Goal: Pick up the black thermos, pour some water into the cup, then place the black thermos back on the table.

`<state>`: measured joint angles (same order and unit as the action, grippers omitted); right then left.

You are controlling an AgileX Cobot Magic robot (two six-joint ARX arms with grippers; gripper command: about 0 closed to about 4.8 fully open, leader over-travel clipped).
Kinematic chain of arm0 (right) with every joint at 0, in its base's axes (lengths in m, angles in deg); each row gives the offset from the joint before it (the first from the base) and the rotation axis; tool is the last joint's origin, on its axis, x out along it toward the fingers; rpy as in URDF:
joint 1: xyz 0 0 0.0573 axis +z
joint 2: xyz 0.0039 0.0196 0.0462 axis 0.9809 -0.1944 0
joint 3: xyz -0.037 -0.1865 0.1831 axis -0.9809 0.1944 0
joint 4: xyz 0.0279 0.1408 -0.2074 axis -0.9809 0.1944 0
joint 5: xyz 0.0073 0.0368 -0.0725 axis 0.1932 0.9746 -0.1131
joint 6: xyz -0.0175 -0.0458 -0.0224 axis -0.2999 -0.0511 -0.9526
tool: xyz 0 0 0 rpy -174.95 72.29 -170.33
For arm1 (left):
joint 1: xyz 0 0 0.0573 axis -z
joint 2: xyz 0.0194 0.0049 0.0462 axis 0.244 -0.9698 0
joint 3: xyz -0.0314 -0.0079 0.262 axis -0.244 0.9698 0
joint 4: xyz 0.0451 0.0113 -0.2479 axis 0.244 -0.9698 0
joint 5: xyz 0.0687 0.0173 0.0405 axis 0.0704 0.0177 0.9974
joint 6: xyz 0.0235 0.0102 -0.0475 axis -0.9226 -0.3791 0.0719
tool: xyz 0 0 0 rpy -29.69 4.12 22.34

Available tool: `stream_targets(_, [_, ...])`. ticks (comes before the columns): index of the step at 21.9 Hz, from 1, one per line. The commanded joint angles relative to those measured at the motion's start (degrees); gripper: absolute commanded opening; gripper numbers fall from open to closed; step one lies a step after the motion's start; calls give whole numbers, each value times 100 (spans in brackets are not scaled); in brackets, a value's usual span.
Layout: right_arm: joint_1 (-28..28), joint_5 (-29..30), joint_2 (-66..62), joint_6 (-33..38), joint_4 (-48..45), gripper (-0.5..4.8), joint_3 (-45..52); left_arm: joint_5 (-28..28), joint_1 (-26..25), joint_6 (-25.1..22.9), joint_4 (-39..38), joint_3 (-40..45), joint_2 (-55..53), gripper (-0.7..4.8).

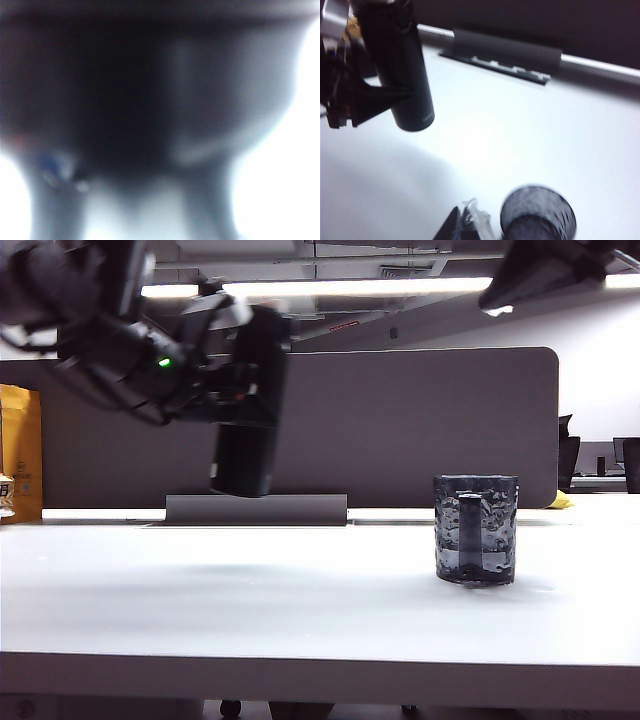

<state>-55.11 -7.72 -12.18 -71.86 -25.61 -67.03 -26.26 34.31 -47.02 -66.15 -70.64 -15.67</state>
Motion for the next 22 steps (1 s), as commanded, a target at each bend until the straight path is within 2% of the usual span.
stream_targets(1, [-74, -240, 144, -203, 763, -8, -31, 1178, 887, -2365, -1528, -1032, 13, -6])
stream_targets(2, [-74, -269, 146, -295, 994, -8, -31, 1537, 1172, -2879, -1685, -1292, -85, -6])
stream_targets(4, [-74, -271, 155, -361, 1174, -8, -31, 2162, 1405, -3418, -1735, -1609, -354, -6])
stream_targets(6, [-136, -275, 249, -494, 1349, -8, -31, 2232, 1480, -3921, -1801, -1827, -651, -6])
stream_targets(9, [-380, -479, 323, -595, 1681, -8, -26, 2299, 1521, -4953, -1716, -1967, -870, -6])
stream_targets(10, [-444, -463, 321, -595, 1681, -8, -24, 2350, 1591, -4981, -1604, -1985, -905, -6])
stream_targets(11, [-492, -463, 321, -595, 1665, -8, -24, 2490, 1596, -5246, -1609, -2028, -925, -6])
stream_targets(12, [-511, -466, 321, -597, 1639, -8, -24, 2566, 1652, -5866, -1593, -2031, -951, -6])
stream_targets(13, [-509, -463, 321, -597, 1626, -8, -24, 2557, 1652, -6087, -1561, -2037, -973, -6])
stream_targets(16, [-509, -396, 321, -597, 1635, -8, -24, 2710, 1652, -6131, -1495, -2269, -1204, -6])
stream_targets(19, [-509, -396, 319, -595, 1639, -8, -17, 2704, 1650, -6529, -1314, -2771, -1539, -6])
stream_targets(21, [-509, -393, 319, -597, 1646, -8, -17, 2706, 1624, -7029, -1322, -2911, -1593, -6])
stream_targets(22, [-509, -396, 313, -599, 1631, -8, -17, 2721, 1624, -7503, -1281, -2918, -1593, -6])
